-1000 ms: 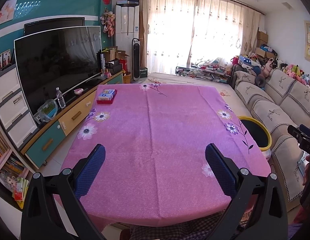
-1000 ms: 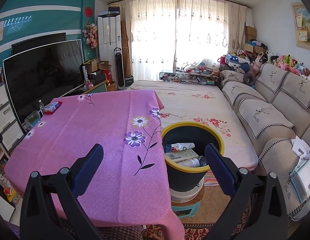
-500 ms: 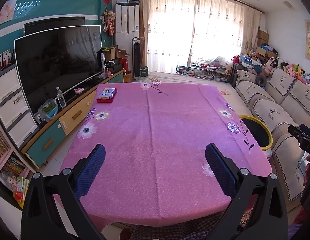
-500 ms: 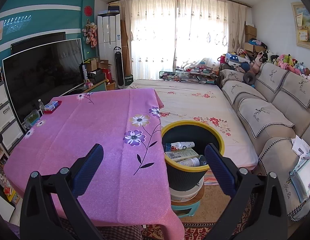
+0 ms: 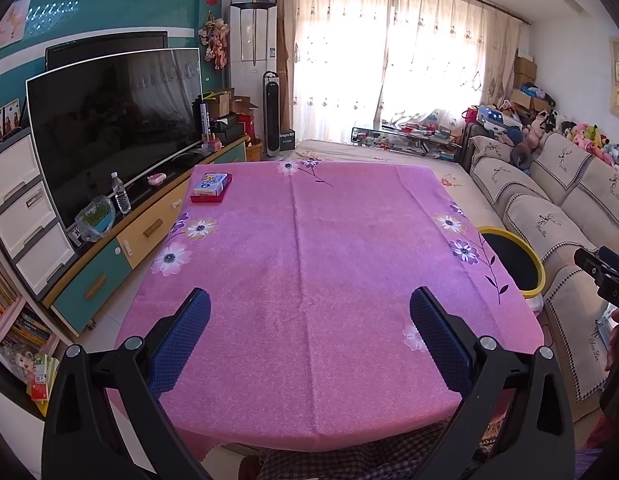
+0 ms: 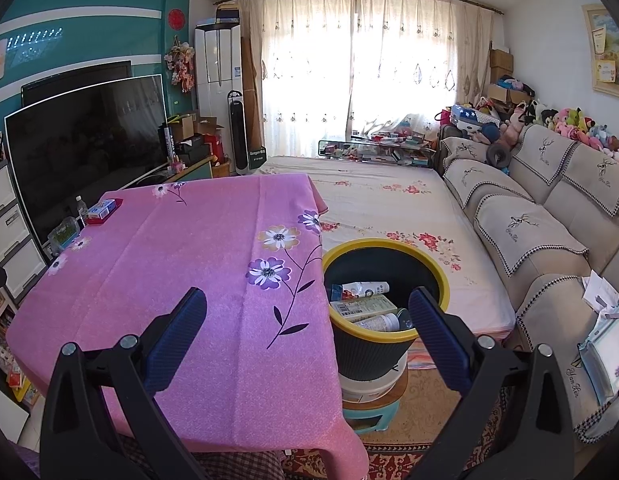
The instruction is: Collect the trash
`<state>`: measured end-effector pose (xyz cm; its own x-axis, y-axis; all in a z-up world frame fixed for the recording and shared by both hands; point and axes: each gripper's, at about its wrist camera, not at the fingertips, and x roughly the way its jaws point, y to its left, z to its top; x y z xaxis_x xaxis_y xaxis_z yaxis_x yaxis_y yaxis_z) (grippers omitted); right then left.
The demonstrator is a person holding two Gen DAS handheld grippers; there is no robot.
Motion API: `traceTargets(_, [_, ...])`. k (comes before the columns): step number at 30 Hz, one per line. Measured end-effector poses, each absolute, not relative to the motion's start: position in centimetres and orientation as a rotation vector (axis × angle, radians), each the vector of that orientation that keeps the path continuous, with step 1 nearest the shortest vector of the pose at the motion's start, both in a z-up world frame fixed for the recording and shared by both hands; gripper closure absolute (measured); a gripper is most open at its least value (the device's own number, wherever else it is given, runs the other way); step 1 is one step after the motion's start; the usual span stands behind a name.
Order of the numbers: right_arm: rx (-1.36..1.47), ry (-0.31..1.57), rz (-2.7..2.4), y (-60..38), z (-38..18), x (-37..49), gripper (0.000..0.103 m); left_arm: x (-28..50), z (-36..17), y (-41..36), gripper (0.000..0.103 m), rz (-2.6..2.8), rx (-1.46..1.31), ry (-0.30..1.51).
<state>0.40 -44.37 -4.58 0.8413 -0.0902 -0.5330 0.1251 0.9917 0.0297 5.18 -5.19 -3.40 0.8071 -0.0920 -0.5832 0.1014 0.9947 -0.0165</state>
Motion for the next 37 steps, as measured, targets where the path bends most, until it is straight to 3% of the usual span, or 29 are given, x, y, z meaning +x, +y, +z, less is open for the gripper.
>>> traceTargets(13, [0.066,0.562,-0.113,-44.4,-4.7,0.5,0.007,6.0,-4.3,-5.3,0.005,-0.11,-0.008,0.656])
traceTargets(24, [0.067,0.59,-0.103,-44.3,-6.2,1.1,0.007,6.2,-4.0,-5.4,0.005,-0.116,0.007,0.55])
traceTargets(37, [0.041,0.645,-0.092,-43.2,-7.2,5.8,0.007,13.9,-6.2,-4.8,0.005,-0.074,0.048,0.68])
